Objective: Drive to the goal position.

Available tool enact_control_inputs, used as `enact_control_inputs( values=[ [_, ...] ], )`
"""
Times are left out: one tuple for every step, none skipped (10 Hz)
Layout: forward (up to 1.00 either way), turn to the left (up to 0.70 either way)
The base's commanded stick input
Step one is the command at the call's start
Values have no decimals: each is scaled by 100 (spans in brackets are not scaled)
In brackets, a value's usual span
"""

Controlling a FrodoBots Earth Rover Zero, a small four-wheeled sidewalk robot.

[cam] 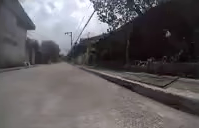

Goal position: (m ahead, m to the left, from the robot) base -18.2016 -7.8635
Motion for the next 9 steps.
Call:
enact_control_inputs(
  values=[
    [100,0],
    [100,0],
    [100,0],
    [100,0],
    [100,11],
    [100,29],
    [100,38],
    [100,38],
    [100,38]
  ],
)
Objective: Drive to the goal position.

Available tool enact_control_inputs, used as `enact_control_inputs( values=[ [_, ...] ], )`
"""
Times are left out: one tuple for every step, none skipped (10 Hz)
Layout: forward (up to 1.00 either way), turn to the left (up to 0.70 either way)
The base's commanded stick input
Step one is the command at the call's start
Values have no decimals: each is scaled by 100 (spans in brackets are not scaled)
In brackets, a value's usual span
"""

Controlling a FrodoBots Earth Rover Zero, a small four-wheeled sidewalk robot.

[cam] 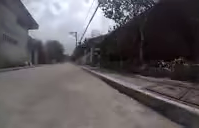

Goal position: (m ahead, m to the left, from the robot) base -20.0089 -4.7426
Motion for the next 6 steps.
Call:
enact_control_inputs(
  values=[
    [100,38],
    [100,36],
    [100,27],
    [100,6],
    [100,2],
    [100,-1]
  ],
)
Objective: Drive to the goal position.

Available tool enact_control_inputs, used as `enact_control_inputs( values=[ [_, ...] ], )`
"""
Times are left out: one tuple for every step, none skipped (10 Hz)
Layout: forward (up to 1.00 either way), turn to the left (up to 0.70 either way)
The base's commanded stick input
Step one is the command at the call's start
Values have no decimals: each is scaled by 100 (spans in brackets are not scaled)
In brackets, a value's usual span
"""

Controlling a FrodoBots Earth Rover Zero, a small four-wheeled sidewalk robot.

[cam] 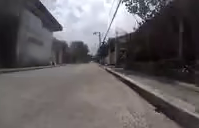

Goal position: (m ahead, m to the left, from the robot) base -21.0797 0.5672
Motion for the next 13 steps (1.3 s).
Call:
enact_control_inputs(
  values=[
    [100,-2],
    [100,-2],
    [100,-2],
    [100,-2],
    [100,-2],
    [100,-2],
    [100,-2],
    [100,-2],
    [100,-2],
    [100,-1],
    [100,0],
    [100,0],
    [100,0]
  ],
)
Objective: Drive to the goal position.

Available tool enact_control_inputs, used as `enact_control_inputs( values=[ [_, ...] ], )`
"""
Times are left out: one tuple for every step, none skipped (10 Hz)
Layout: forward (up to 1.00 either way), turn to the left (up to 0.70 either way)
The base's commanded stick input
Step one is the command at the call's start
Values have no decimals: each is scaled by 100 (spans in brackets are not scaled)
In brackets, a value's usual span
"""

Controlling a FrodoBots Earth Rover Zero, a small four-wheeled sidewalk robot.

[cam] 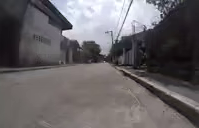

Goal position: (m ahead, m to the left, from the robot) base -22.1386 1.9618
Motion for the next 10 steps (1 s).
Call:
enact_control_inputs(
  values=[
    [100,0],
    [100,0],
    [100,0],
    [100,0],
    [100,0],
    [100,0],
    [100,0],
    [81,0],
    [7,0],
    [0,6]
  ],
)
